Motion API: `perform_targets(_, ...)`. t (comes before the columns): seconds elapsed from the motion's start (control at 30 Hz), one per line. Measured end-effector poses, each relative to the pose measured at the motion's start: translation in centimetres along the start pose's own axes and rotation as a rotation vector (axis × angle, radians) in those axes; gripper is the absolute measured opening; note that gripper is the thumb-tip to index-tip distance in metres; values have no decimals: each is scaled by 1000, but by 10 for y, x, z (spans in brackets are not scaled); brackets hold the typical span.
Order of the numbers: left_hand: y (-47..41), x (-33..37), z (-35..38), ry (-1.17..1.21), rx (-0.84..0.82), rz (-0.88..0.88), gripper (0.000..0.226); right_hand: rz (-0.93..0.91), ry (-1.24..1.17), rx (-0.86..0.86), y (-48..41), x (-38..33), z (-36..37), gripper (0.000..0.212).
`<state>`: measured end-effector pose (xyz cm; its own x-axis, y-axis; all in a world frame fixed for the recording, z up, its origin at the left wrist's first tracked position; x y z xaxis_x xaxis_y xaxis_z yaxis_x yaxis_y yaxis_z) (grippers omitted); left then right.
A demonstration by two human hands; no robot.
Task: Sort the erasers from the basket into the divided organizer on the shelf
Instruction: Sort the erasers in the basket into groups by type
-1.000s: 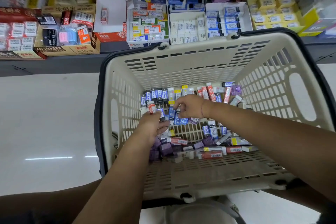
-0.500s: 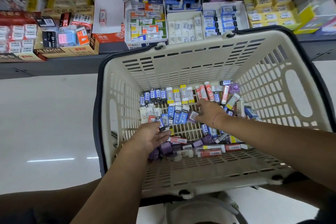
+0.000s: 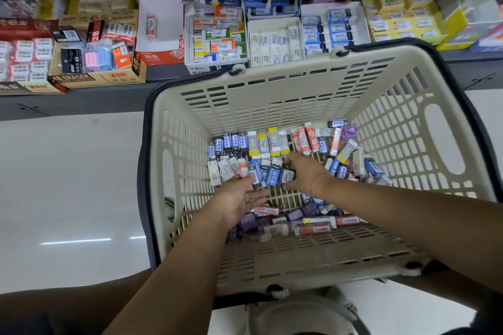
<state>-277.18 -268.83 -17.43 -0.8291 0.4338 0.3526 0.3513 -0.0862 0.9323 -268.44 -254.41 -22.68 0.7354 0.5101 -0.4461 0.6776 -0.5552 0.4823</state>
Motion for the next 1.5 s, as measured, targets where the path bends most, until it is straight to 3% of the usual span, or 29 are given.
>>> perform_targets(0.2, -6, -1, 5, -53, 2, 74, 71, 3, 9, 54, -2, 1, -1, 54)
perform_targets(0.33, -8, 1, 3, -79, 12, 93, 70, 37, -43, 88, 0, 5, -12, 41)
perform_targets(0.43, -10, 3, -6, -218, 40, 130, 64, -36, 61, 105, 8, 5, -26, 24)
perform_targets(0.53, -7, 6, -10, -340, -8, 132, 43, -109, 23, -77, 20, 7, -29, 15)
perform_targets(0.67, -5, 4, -13, -457, -16, 135, 7, -244, 228, -481, 39, 9, -9, 44)
perform_targets(0.8, -4, 0, -13, -485, -16, 149, 21, -306, 349, -643, 44, 9, 13, 46)
perform_targets(0.9, -3, 1, -13, -470, -8, 153, 2, -287, 382, -715, 38, 7, 12, 51)
perform_targets(0.97, -3, 2, -12, -452, -18, 161, 16, -275, 373, -746, 32, 7, 11, 49)
perform_targets(1.03, -2, 2, -11, -425, -29, 164, 15, -261, 360, -780, 30, 7, 14, 46)
perform_targets(1.17, -3, 2, -10, -412, -28, 164, 20, -178, 275, -771, 29, 9, 12, 37)
perform_targets(1.27, -1, 4, -9, -385, -10, 165, 4, -98, 197, -730, 30, 18, 10, 35)
perform_targets(1.5, 11, 8, 4, -272, 15, 163, 14, 43, -85, -542, 20, 27, -21, 40)
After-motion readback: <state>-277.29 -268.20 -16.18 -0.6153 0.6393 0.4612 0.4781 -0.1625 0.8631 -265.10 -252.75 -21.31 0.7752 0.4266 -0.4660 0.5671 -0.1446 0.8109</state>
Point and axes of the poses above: each hand's wrist, its own y-axis away from the middle knuckle, its own z-axis out of the palm, x = y × z, the point moved 3 cm from there along -y, towards the middle knuckle, and after that the axes turned 14 degrees about x, right-handed, at the moved point
